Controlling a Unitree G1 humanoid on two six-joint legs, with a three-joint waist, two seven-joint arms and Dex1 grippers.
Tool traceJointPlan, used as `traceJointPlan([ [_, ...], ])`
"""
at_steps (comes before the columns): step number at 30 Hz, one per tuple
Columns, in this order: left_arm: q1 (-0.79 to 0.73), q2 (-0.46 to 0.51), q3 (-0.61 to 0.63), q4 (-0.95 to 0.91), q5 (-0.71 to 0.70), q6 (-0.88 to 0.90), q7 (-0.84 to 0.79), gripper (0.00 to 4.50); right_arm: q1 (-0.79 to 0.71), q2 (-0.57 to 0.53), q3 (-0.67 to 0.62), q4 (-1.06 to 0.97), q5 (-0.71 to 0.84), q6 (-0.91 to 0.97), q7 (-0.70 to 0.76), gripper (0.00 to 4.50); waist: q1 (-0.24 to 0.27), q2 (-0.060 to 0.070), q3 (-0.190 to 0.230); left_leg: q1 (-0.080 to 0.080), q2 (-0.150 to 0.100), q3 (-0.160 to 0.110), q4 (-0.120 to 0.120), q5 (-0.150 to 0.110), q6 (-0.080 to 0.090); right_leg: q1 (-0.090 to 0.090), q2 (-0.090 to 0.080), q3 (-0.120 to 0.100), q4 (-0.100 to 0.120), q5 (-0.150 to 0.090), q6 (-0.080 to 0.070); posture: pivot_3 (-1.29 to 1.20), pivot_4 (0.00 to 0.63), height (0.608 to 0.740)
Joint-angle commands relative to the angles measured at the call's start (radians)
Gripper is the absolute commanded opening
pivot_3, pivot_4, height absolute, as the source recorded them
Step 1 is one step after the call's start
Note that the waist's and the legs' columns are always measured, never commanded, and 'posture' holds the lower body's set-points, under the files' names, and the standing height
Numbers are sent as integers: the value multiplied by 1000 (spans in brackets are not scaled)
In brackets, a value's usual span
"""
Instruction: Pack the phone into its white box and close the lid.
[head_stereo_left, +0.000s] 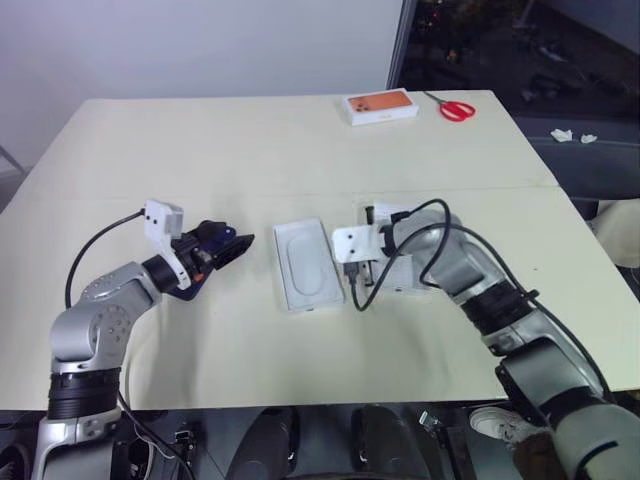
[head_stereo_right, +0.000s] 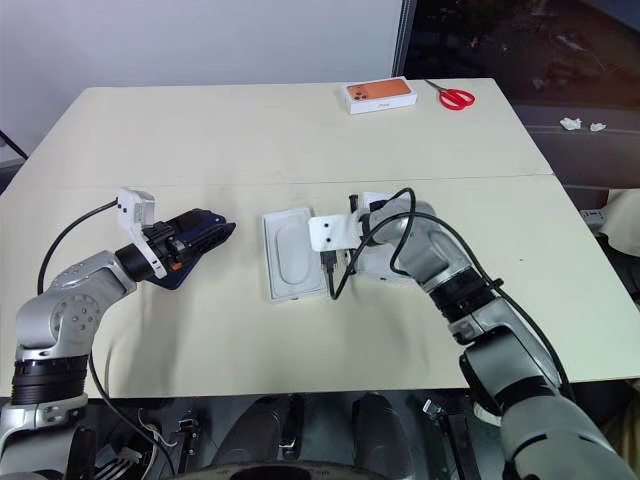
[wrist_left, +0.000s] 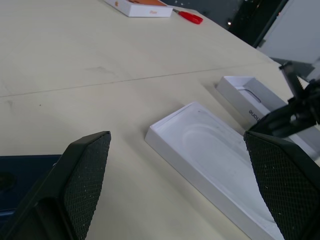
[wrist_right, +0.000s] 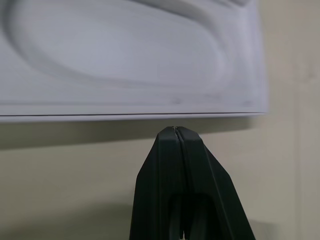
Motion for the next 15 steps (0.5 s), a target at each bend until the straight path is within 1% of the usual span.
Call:
traceJointPlan([
  [1, -9, 4, 12, -28, -3, -17, 3, 4500, -63, 32, -80, -13, 80, 4, -21, 19, -1, 0, 0, 0, 0, 0, 0, 0, 0, 0, 0, 0, 0, 0, 0, 0, 150, 740],
  [3, -11, 4, 13, -26, -5, -16, 3, 4500, -67, 61, -90, -28, 108, 8, -25, 19, -3, 0, 0, 0, 0, 0, 0, 0, 0, 0, 0, 0, 0, 0, 0, 0, 150, 740],
  [7, -14, 4, 12, -28, -6, -14, 5, 4500, -43, 119, -55, -45, 98, 19, -55, 19, -2, 0, 0, 0, 0, 0, 0, 0, 0, 0, 0, 0, 0, 0, 0, 0, 150, 740],
  [11, -13, 4, 11, -33, -5, -14, 7, 4500, -15, 170, -3, 5, 55, -25, -124, 19, 0, 0, 0, 0, 0, 0, 0, 0, 0, -1, 0, 0, 0, 0, 0, 0, 150, 740],
  [15, -11, 1, 12, -36, -8, -13, 11, 4500, 22, 172, 75, 89, -41, -116, -217, 19, 1, 0, 0, 0, 0, 0, 0, 0, 0, -2, 0, 0, 0, 0, 0, 0, 150, 740],
])
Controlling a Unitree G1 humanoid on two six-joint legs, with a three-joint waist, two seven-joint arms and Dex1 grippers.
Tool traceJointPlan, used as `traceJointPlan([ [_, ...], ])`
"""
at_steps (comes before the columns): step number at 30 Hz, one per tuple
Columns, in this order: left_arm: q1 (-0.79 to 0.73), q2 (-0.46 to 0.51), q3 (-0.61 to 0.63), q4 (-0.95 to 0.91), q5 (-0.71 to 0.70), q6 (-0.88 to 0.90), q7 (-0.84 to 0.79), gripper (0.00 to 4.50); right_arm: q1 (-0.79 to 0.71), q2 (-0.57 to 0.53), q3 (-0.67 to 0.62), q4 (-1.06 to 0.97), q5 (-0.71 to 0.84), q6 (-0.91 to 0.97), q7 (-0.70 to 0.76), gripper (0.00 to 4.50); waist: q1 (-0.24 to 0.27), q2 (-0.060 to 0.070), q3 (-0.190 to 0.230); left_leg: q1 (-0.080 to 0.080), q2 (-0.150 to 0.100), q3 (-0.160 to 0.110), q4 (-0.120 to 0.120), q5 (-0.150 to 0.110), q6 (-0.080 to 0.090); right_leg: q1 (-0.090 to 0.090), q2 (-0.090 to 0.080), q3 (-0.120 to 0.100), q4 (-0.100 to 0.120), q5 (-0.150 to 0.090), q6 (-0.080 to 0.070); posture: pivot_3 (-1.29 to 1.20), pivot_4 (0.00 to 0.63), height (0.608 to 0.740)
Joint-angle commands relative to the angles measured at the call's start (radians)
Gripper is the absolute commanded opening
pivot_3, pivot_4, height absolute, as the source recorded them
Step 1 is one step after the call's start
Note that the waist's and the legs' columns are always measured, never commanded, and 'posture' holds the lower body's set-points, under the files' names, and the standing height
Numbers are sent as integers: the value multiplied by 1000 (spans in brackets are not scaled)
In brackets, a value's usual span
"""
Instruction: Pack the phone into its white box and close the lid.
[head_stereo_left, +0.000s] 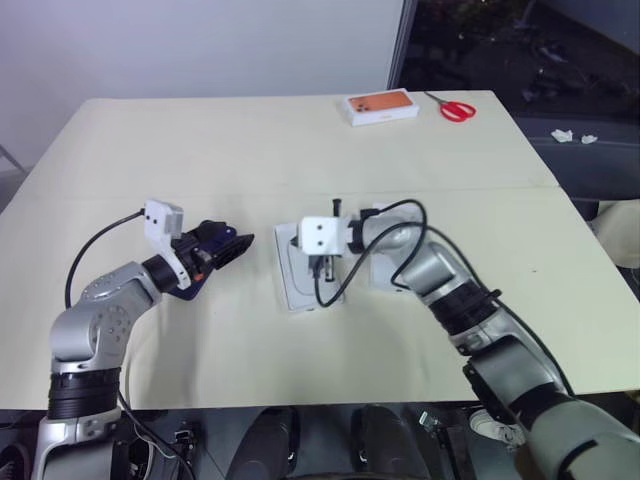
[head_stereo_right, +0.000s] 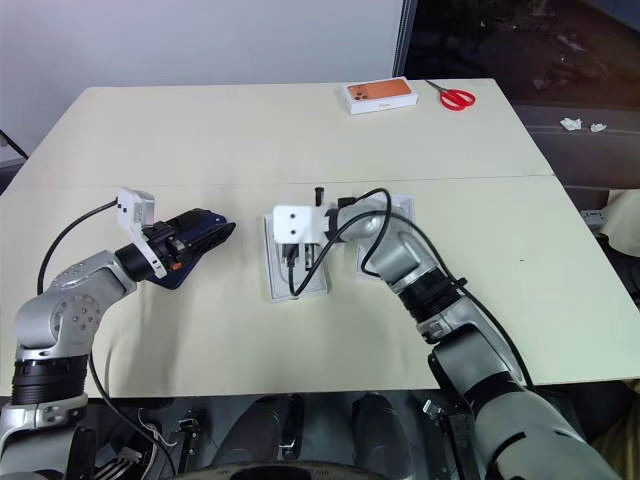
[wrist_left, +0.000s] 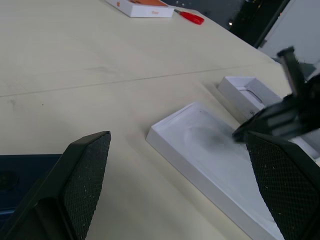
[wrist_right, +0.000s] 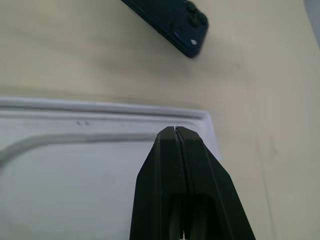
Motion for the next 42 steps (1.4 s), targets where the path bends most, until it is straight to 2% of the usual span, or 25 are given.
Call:
traceJointPlan([
  [1, -12, 0, 11, -35, -8, -13, 5, 4500, 28, -24, 73, 69, -111, -111, -93, 19, 1, 0, 0, 0, 0, 0, 0, 0, 0, -1, 0, 0, 0, 0, 0, 0, 150, 740],
  [3, -11, -1, 12, -38, -9, -13, 8, 4500, 44, -41, 89, 93, -133, -143, -101, 19, 0, 0, 0, 0, 0, 0, 0, 0, 0, -1, 0, 0, 0, 0, 0, 0, 150, 740],
  [8, -6, 1, 13, -40, -10, -12, 9, 4500, 66, -23, 53, 44, -65, -109, -50, 19, -2, 0, 0, 1, 0, 0, 0, 0, 0, 2, 1, 0, 1, 0, 0, 0, 150, 740],
  [15, -16, -3, 5, -33, -6, -16, 11, 4500, 18, 0, -9, 33, -19, -68, -60, 19, -2, 0, 0, 1, 0, 0, 0, 0, 0, 2, 1, 0, 1, 0, 0, 0, 150, 740],
  [23, -7, -4, -2, -39, -2, -12, 10, 4500, -5, -75, 45, 167, -168, -143, -155, 19, 0, 0, 0, 1, 0, 0, 0, 0, 0, 1, 0, 0, 0, 0, 0, 0, 150, 740],
  [31, 11, -7, -15, -45, 4, -21, 14, 4500, 33, -136, 21, 84, -165, -45, -72, 19, 6, 0, 0, 1, -1, -1, 1, 0, 0, 1, 0, -1, 0, 0, 0, 0, 150, 740],
  [34, 11, -8, -15, -44, 4, -24, 15, 4500, 67, -149, 2, 3, -123, 8, -11, 19, 5, 0, 0, 1, -1, -1, 1, 0, 0, 2, 0, -1, 0, 0, 0, 0, 150, 740],
  [38, 12, -12, -18, -42, 2, -24, 14, 4500, 97, -24, -153, -180, 148, 246, 70, 19, 0, 0, 0, 1, 0, -1, 1, 0, 0, 4, 0, -1, 0, 0, 0, 0, 150, 740],
  [40, 11, -17, -18, -43, -5, -19, 13, 4500, 79, -33, -195, -207, 187, 298, 83, 19, -4, 1, 0, 1, 0, -1, 0, 0, 0, 2, 0, 0, 1, 0, 0, 0, 150, 740],
  [42, 10, -19, -22, -45, -1, -22, 9, 4500, 73, -101, -198, -200, 172, 273, 96, 19, 0, 1, 0, 1, 0, -1, 0, -2, 4, 2, 0, 0, 1, 0, 0, 0, 150, 740],
])
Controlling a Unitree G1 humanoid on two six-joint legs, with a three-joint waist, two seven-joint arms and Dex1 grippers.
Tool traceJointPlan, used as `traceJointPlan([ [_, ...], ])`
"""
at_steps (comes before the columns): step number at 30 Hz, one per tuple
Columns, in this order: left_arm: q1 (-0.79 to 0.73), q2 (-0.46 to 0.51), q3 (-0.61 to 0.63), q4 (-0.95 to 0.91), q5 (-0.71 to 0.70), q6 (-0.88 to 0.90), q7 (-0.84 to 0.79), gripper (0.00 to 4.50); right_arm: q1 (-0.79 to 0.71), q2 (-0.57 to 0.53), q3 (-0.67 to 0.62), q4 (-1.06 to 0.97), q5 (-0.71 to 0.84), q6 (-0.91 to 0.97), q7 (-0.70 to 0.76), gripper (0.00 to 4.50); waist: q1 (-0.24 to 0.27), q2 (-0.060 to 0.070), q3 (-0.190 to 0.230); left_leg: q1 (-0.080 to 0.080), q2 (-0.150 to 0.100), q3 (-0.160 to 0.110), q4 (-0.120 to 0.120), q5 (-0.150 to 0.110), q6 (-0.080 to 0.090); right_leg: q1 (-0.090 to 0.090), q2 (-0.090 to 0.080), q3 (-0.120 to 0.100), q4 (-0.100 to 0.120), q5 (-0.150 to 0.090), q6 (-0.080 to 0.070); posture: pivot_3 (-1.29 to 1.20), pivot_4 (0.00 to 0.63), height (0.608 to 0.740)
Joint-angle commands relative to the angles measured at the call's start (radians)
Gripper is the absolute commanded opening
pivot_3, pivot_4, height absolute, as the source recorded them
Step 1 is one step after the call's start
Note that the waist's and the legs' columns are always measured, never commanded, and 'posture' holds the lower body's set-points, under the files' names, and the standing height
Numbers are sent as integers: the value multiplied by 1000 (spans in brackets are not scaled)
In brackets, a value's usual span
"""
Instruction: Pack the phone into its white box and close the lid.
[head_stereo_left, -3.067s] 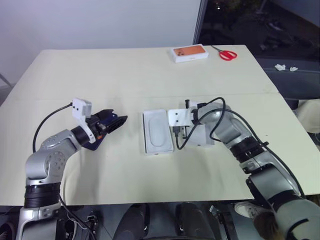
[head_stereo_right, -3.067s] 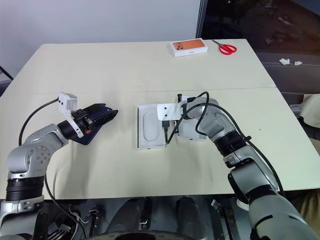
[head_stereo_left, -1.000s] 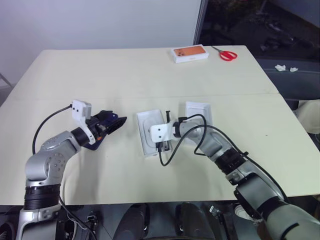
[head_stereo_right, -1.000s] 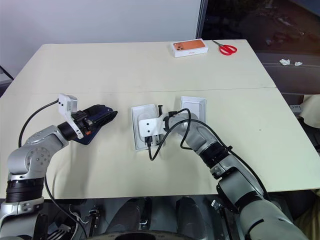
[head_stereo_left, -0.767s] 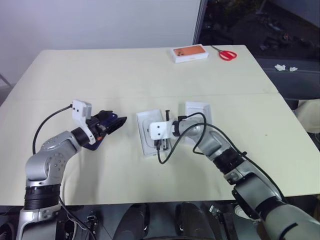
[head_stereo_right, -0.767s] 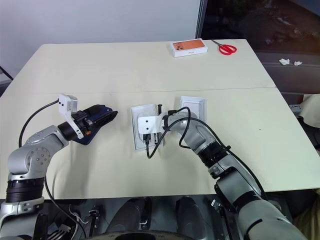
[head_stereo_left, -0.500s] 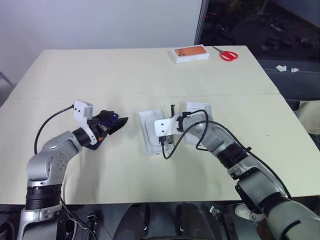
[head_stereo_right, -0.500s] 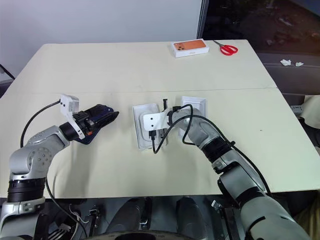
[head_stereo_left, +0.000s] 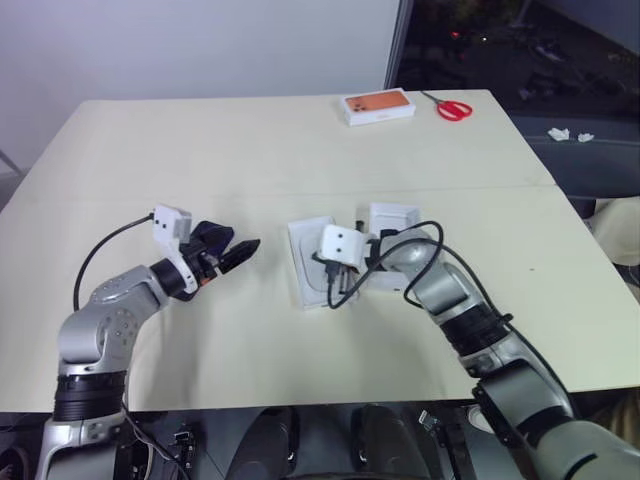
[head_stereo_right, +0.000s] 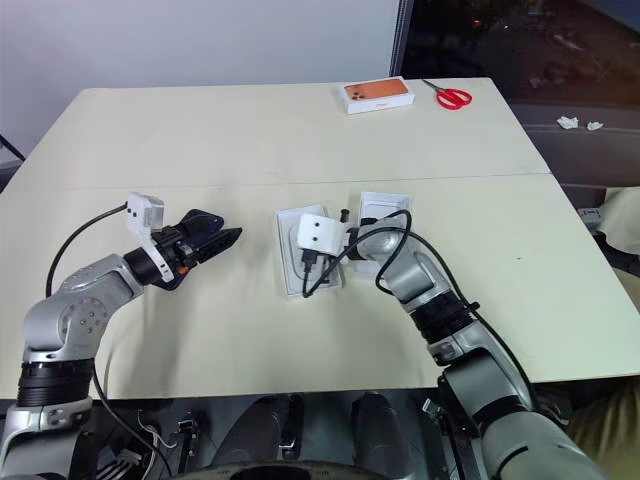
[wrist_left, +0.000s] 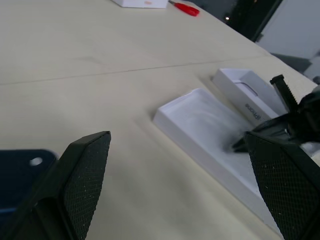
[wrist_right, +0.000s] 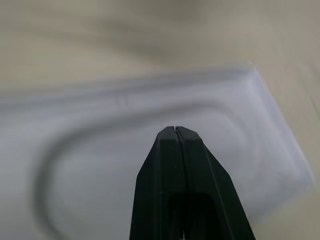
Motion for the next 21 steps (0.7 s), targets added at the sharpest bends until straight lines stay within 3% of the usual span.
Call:
traceJointPlan([
  [1, -1, 8, 11, -32, 0, -23, -8, 4500, -40, -100, -56, -36, 9, -21, 21, 19, 7, 0, 0, 0, 0, 0, 0, 0, 0, 0, 0, 0, 0, 0, 0, 0, 150, 740],
  [5, -1, 10, 16, -31, 2, -27, -10, 4500, -15, -169, -88, -55, 64, -9, 61, 19, 6, 0, 0, 0, -1, 0, 1, -2, 2, 0, -1, -2, -3, 0, 0, 0, 150, 740],
  [11, -3, 15, 36, -22, -14, -28, -28, 4500, 129, -332, -145, -180, 220, 39, 244, 19, 7, 0, 0, 0, 0, 0, 0, -2, 3, 2, -1, -1, -4, 0, 0, 0, 150, 740],
  [21, -20, 19, 35, -1, -7, -40, -38, 4500, 191, -356, -126, -210, 228, 14, 226, 19, 7, 0, 0, 0, 1, 0, 0, -2, 3, 2, -1, 0, -3, 0, 0, 0, 150, 740],
])
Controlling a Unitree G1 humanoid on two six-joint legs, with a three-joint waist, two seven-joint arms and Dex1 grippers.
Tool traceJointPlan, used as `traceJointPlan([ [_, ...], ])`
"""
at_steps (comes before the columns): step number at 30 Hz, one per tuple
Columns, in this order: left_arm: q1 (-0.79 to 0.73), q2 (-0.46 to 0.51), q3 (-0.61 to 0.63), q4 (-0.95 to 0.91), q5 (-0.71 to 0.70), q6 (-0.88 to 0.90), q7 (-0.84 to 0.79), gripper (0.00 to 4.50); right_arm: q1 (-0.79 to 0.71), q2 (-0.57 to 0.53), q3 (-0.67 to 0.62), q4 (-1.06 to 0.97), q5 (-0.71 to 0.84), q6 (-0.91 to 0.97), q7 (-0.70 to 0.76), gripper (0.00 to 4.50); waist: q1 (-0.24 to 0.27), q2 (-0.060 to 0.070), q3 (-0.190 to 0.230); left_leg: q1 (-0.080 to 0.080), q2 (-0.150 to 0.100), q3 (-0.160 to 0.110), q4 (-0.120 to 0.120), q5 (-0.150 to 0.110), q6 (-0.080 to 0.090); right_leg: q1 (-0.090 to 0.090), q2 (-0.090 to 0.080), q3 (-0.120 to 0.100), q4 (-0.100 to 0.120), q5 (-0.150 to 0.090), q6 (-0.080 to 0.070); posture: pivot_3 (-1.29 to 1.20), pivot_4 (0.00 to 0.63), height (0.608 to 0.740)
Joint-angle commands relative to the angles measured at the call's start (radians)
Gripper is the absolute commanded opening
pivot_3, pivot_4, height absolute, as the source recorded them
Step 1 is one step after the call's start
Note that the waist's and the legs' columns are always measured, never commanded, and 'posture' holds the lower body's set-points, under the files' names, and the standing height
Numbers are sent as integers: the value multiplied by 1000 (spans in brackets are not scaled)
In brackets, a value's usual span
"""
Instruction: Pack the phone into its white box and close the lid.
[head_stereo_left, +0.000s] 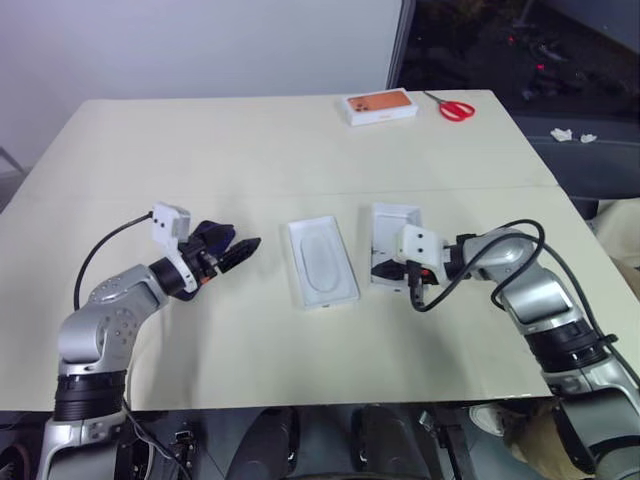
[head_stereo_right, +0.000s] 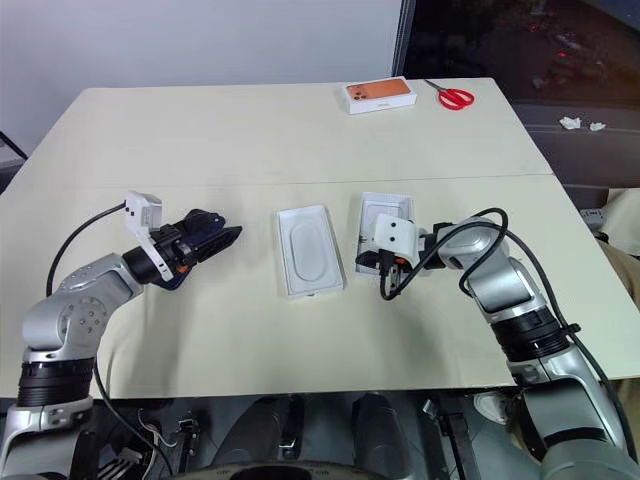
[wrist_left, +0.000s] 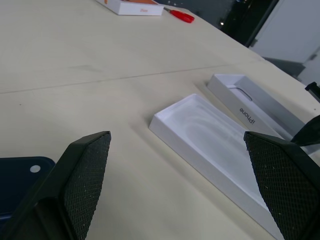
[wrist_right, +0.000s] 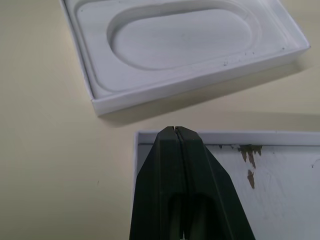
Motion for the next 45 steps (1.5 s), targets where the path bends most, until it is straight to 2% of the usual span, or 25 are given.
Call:
traceJointPlan([
  [1, -18, 10, 23, -9, -6, -22, -8, 4500, 16, -10, -3, -63, 29, -9, 10, 19, 0, 0, 0, 0, 0, 0, 0, 0, 0, 0, 0, 0, 0, 0, 0, 0, 150, 740],
  [10, -12, 9, 26, -17, -9, -23, -5, 4500, 16, -21, -60, -97, 105, 26, 2, 19, 1, 0, 0, 0, 0, 0, 0, 0, 0, 0, 0, 0, 0, 0, 0, 0, 150, 740],
  [18, -10, 9, 27, -26, -10, -23, -2, 4500, 97, -91, -61, -208, 206, 59, 84, 19, 2, 0, 0, 0, 0, 0, 1, 0, 1, 1, -1, 0, 0, 0, 0, 0, 150, 740],
  [21, -8, 8, 30, -29, -15, -20, -1, 4500, 124, -93, -39, -212, 175, 38, 59, 19, 2, 0, 0, 0, 0, 0, 1, -1, 1, 1, -1, 0, 0, 0, 0, 0, 150, 740],
  [25, -8, 10, 28, -32, -14, -21, -2, 4500, 134, -84, 32, -146, 38, -72, -18, 19, 0, 0, 0, 0, 0, 0, 0, 0, 1, 0, -1, 0, 0, 0, 0, 0, 150, 740],
  [31, -14, 14, 29, -28, -12, -20, -2, 4500, 109, -43, 61, -75, -26, -134, -86, 19, 1, 0, 0, 0, 0, 0, 1, 0, 1, 1, 0, 0, 0, 0, 0, 0, 150, 740],
  [38, -14, 16, 30, -24, -10, -22, -3, 4500, 85, 71, 82, -130, 16, -48, -107, 19, 0, 0, 0, 0, 0, 0, 1, 0, 0, 0, 0, 0, 0, 0, 0, 0, 150, 740],
  [45, -3, 27, 38, -19, -7, -29, -5, 4500, 92, 114, 91, -191, 43, 18, -108, 19, 1, 0, 0, 0, 0, 0, 1, 0, 0, 0, 0, 0, 0, 0, 0, 0, 150, 740],
])
